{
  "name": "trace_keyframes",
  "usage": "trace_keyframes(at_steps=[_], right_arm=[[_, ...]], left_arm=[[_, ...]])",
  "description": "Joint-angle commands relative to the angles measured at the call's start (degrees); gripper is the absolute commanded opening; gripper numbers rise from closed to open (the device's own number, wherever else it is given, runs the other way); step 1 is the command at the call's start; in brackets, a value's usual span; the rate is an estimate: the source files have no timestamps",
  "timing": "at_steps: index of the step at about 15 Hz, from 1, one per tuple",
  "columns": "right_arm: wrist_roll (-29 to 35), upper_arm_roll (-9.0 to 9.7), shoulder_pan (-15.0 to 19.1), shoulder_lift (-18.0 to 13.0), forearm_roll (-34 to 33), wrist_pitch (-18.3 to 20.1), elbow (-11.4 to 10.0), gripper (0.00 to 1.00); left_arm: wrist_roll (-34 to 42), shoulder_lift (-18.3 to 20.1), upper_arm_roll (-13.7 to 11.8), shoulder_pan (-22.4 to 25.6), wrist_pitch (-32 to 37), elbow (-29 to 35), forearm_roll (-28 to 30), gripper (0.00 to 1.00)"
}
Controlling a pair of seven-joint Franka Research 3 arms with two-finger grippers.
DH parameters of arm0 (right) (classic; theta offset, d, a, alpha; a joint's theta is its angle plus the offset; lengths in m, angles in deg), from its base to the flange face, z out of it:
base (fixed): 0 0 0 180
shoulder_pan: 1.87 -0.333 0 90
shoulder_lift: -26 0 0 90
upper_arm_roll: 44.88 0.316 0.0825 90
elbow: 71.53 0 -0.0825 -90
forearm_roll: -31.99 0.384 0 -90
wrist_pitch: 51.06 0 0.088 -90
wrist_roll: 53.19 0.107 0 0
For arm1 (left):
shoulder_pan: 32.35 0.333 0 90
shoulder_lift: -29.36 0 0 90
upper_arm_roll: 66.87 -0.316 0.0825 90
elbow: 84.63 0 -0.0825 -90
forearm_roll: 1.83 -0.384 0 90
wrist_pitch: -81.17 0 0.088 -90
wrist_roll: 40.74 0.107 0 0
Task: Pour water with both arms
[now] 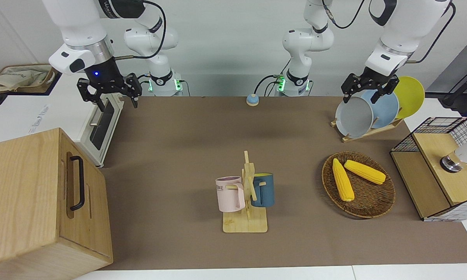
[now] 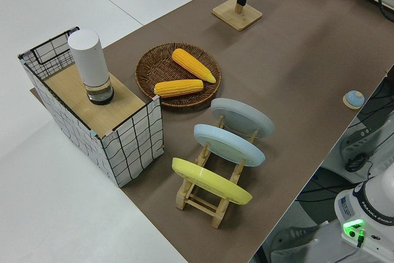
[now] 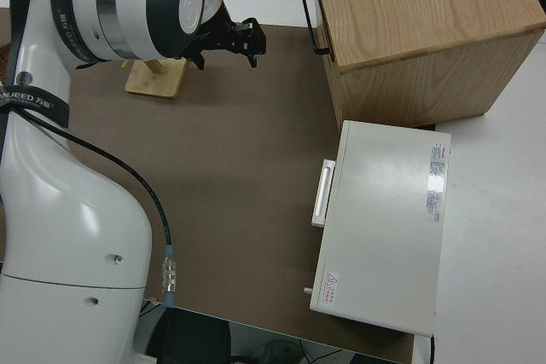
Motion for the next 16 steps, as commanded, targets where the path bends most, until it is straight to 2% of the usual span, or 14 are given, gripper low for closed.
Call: trace_keyframes(at_steps=[1,6,9,10,11,13,15,16], right_arm=[[0.2,-0.38,0.9,-0.3,1.0,0.1,0.3,0.987],[0.2,-0.29,0.3,-0.2,1.0,-0.2,0.3,0.987],[0.2,-0.12,-1.5,-0.4,1.3,-5.7,-0.4,0.987],[0.2,0.58,-1.5,-0.4,1.3,-9.6,-1.3,0.987],[0.1,1.81,-1.2,-0.6,2.6,-13.5,-3.5,0.987],[0.3,2.26,-1.8,-0.6,4.8,-18.3,-5.4,0.985],[0.0,5.31,-1.6,-0.2,4.0,-23.6,-7.3,0.985],[-0.2,6.2,-1.7,0.0,3.8,-26.2,-8.4,0.985]], left_arm=[[0.5,0.3,-0.2,0.3,0.5,0.0,-1.0,1.0],[0.7,0.2,-0.9,0.5,0.5,0.0,-0.9,1.0],[2.8,0.1,-3.2,0.5,0.5,-0.7,-0.9,1.0],[4.3,-0.4,-4.1,0.6,0.5,-1.2,-0.9,1.0],[6.9,-0.9,-6.4,0.6,0.5,-1.6,-0.9,1.0],[13.6,-1.5,-12.1,0.6,0.0,-2.1,-0.8,1.0],[18.6,-2.6,-15.7,0.6,-0.3,-3.0,-0.8,1.0],[20.8,-3.1,-17.4,0.6,-0.3,-3.7,-0.7,1.0]])
